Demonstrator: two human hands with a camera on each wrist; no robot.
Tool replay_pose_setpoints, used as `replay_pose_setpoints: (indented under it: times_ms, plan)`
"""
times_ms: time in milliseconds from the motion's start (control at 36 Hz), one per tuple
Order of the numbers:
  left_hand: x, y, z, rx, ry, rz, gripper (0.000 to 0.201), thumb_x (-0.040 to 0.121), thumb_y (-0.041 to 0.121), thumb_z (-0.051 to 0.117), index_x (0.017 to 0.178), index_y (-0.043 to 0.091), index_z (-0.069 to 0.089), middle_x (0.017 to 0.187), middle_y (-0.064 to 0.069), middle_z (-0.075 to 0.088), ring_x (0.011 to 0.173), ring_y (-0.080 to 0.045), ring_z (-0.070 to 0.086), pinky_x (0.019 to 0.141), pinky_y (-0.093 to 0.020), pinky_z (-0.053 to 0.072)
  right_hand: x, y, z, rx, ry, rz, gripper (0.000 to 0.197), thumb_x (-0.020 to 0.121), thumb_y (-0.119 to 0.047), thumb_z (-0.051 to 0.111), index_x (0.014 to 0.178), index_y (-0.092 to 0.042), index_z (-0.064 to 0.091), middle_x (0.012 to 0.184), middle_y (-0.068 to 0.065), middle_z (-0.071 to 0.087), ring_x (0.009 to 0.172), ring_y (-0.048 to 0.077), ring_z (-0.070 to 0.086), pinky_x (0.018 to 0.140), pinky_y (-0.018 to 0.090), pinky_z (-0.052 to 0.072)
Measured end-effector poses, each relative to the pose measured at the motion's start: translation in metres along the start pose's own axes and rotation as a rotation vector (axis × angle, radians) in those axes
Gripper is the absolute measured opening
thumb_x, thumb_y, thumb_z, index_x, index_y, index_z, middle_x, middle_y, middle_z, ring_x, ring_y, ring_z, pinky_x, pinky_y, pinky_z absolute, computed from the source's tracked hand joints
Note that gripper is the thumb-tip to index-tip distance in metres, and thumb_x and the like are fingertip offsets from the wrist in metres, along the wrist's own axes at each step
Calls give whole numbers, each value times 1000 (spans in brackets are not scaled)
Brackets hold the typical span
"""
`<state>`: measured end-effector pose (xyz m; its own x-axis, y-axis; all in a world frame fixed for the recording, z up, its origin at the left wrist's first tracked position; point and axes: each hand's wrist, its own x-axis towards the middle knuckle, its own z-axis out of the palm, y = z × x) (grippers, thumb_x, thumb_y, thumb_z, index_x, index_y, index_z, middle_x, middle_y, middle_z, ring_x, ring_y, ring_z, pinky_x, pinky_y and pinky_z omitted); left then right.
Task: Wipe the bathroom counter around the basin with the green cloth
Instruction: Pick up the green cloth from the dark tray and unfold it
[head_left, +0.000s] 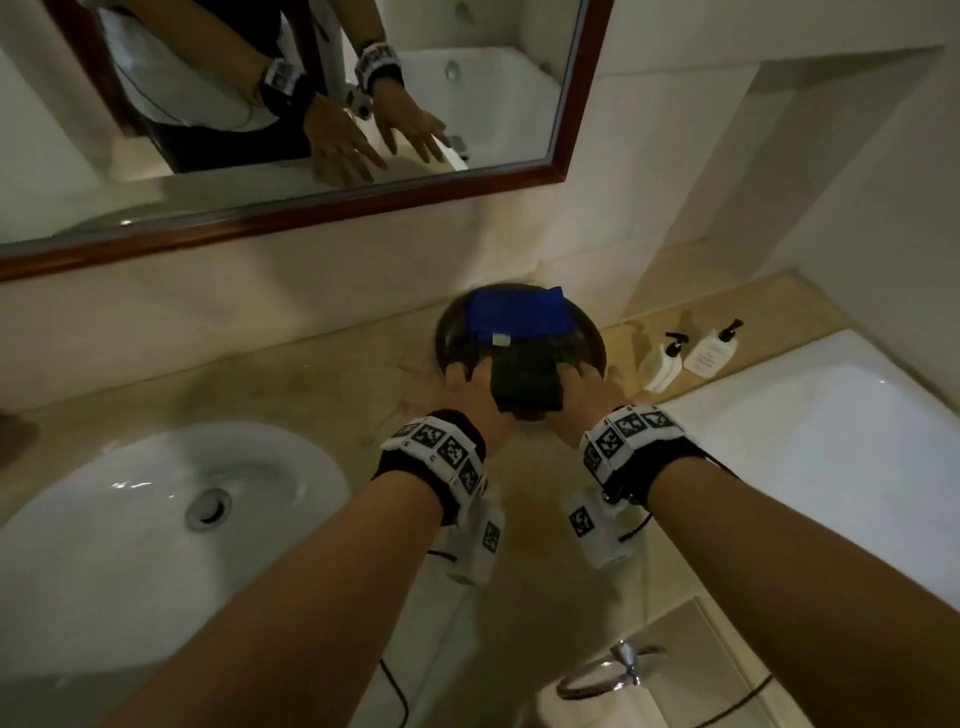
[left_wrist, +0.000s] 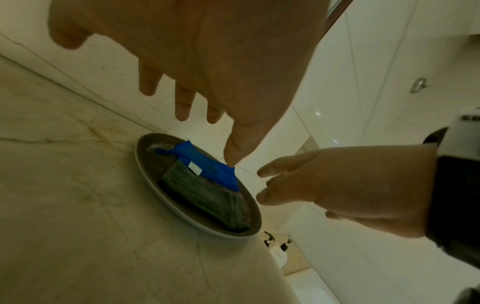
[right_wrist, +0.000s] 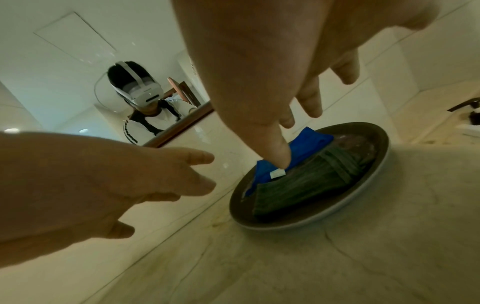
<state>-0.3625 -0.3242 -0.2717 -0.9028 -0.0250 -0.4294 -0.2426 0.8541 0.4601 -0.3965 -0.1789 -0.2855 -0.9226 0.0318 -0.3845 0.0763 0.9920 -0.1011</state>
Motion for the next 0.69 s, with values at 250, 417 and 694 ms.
replay_pose_setpoints:
  times_ms: [250,417,694]
  plan:
    - [49,2,8,112,-78,-117,77,96,43,50,155,27,4,160,-7,2,145,-35,9,113,-50,23,65,14,5,-98,-126,-72,52,93,-25,50,142,-28,34,151,-1,30,142,37,18,112,67,10]
    - [94,-2,21,254,-57,-157,78,90,45,48,153,29,5,157,-5,16,141,-37,18,111,-59,24,105,18,9,-53,-81,-215,61,92,-26,51,148,-29,26,157,-6,20,145,31,13,113,65,11]
    - [152,-5,43,243,-21,-128,72,85,30,49,149,32,16,156,0,25,145,-33,18,111,-66,17,145,27,23,-198,-145,-397,53,94,-24,48,144,-21,32,156,1,24,147,28,11,116,60,12]
